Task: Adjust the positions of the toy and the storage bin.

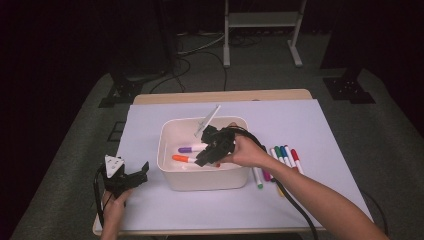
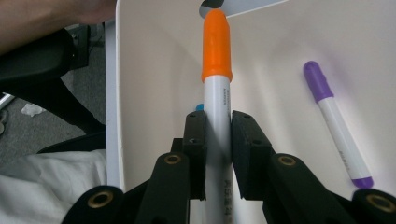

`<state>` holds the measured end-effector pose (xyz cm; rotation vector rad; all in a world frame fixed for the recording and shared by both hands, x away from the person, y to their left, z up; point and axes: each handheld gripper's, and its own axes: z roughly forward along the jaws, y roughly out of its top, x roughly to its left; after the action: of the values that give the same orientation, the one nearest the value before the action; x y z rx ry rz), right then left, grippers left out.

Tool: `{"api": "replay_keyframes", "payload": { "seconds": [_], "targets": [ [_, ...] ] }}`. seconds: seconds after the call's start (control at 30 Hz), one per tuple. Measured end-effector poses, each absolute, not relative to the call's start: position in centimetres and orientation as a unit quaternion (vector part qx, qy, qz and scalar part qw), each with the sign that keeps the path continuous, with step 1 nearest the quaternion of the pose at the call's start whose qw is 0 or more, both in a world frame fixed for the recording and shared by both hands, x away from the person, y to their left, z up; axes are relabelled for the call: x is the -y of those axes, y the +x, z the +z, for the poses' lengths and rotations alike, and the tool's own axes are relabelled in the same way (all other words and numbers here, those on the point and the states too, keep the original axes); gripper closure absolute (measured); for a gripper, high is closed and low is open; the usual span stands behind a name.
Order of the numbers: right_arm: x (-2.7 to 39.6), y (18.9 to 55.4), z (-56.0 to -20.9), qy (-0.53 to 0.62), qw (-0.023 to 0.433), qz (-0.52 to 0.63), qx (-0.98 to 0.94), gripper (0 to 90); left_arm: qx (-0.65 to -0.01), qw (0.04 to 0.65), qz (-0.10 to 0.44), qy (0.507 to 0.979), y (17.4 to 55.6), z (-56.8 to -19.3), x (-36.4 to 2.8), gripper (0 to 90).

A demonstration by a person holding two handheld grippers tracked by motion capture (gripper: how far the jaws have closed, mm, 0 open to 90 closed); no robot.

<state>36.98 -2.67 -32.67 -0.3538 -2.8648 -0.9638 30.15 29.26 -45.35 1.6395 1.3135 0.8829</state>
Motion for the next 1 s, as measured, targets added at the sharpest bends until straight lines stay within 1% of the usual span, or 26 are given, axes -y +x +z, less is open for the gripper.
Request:
{"api": "replay_keyframes", "payload": {
  "seconds": [0.57,0.8,1.0],
  "targets": [
    [0.5,37.0,-34.8,-0.092,0.049,-0.262,0.959,75.2,-0.523,0.419,0.352,0.653,30.2,-45.4,-29.3,0.0],
    [0.7,37.1,-34.6,-0.099,0.042,-0.262,0.959,74.6,-0.522,0.419,0.353,0.653,30.2,-45.3,-29.3,0.0],
    [1.9,37.1,-33.2,-0.111,0.042,-0.28,0.953,71.8,-0.524,0.419,0.351,0.653,30.2,-45.3,-29.3,0.0]
  ]
}}
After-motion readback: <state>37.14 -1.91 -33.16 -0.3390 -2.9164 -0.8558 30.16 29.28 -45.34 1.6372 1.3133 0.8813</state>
